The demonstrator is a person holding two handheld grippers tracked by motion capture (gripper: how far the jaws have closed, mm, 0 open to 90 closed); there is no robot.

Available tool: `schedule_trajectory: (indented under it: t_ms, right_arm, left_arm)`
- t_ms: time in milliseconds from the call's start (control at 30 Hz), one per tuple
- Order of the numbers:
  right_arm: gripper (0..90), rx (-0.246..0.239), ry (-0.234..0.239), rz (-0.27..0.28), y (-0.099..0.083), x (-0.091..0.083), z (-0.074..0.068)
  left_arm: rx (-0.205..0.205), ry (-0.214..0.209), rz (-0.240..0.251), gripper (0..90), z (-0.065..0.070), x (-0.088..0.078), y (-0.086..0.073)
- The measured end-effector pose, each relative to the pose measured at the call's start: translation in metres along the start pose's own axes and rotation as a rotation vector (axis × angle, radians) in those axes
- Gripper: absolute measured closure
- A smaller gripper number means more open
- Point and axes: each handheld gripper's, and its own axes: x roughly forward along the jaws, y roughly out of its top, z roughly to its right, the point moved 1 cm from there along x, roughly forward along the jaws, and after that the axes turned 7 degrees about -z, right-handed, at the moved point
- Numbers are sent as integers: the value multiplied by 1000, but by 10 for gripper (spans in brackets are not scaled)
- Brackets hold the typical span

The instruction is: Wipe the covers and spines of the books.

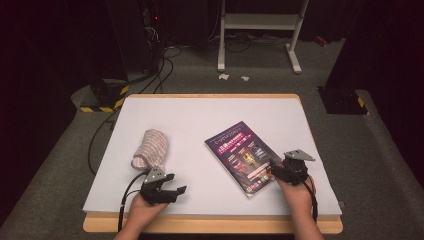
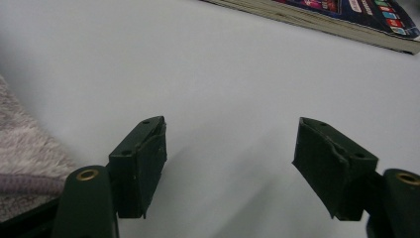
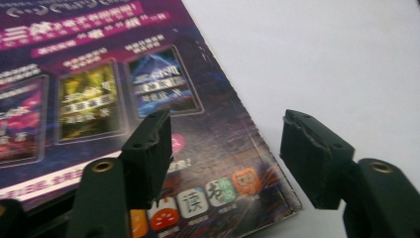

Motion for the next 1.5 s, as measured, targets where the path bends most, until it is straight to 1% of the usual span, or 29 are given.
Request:
schedule_trajectory:
  t_ms: [67, 133, 167, 267, 300, 367, 400, 500, 633, 733, 767, 800, 833, 867, 900, 933, 967, 1000, 1033, 1067, 1100, 1133, 1200, 1233, 1300, 1333, 1367, 1467, 1500]
  right_arm:
    - [345, 17, 2, -12, 0, 3, 4]
    - [341, 44, 29, -31, 1, 6, 7]
    - [342, 45, 42, -40, 1, 7, 8]
    - [342, 47, 51, -57, 0, 10, 8]
    - [343, 55, 63, -70, -1, 12, 9]
    - [346, 66, 73, -74, -1, 12, 10]
    - [352, 64, 77, -77, -1, 11, 10]
    - [384, 59, 84, -75, -3, 9, 9]
    - [400, 36, 99, -69, -9, 4, 1]
    - [414, 18, 119, -60, -16, -1, -10]
    - [416, 7, 129, -59, -19, -4, -17]
    - [417, -5, 141, -58, -22, -6, -21]
    - [419, -25, 168, -62, -25, -10, -30]
    - [430, -55, 192, -64, -28, -13, -39]
    - [436, -89, 216, -60, -31, -15, -48]
    - [436, -110, 231, -58, -33, -17, -55]
    - [439, -135, 257, -61, -35, -19, -64]
    - [439, -135, 257, -61, -35, -19, -64]
    - [438, -148, 281, -46, -33, -21, -70]
    - [443, -143, 286, -35, -31, -22, -70]
    - [443, -143, 286, -35, -31, -22, -70]
    - [440, -130, 290, -24, -28, -21, -69]
    - [426, -102, 273, -24, -20, -15, -65]
    - [419, -90, 265, -42, -16, -7, -65]
    - [416, -83, 259, -73, -15, 0, -65]
    - [416, -83, 259, -73, -15, 0, -65]
    - [427, -78, 261, -68, -15, 2, -66]
    - [427, -83, 245, -68, -15, 1, -69]
    - [438, -91, 242, -72, -15, 1, -73]
  left_arm:
    - [3, 2, -2, 286, 0, 0, 0]
    - [5, 4, -7, 286, 0, 0, 0]
    - [5, 5, -8, 286, 0, 0, 0]
    - [3, 4, -8, 293, 0, 0, 0]
    - [4, 2, -10, 296, 1, 0, 0]
    - [6, 2, -13, 297, 0, 1, 0]
    - [1, 2, -10, 299, 0, 1, 0]
    - [6, 3, -15, 302, 0, 1, 0]
    - [7, 1, -18, 319, 0, 1, 0]
    - [3, 1, -13, 350, 1, 0, 0]
    - [5, 1, -12, 360, 1, 0, 1]
    - [12, 7, -13, 365, 3, 0, 2]
    - [30, 17, -25, 375, 5, 0, 4]
    - [29, 12, -26, 384, 7, 1, 6]
    - [20, -6, -18, 384, 9, 1, 8]
    - [13, -28, -4, 384, 12, 2, 12]
    - [9, -35, 6, 382, 14, 4, 15]
    - [9, -35, 6, 381, 14, 4, 15]
    - [4, -49, 24, 381, 21, 9, 26]
    - [3, -51, 28, 380, 24, 14, 30]
    - [3, -51, 28, 381, 24, 14, 30]
    - [4, -53, 24, 381, 30, 22, 36]
    - [0, -54, -1, 394, 34, 34, 43]
    - [3, -64, -36, 398, 38, 46, 49]
    - [-4, -66, -74, 412, 41, 56, 53]
    - [-4, -66, -74, 417, 41, 56, 53]
    - [-18, -66, -76, 420, 43, 61, 54]
    - [-29, -59, -76, 453, 39, 60, 54]
    - [-34, -45, -68, 457, 35, 58, 52]
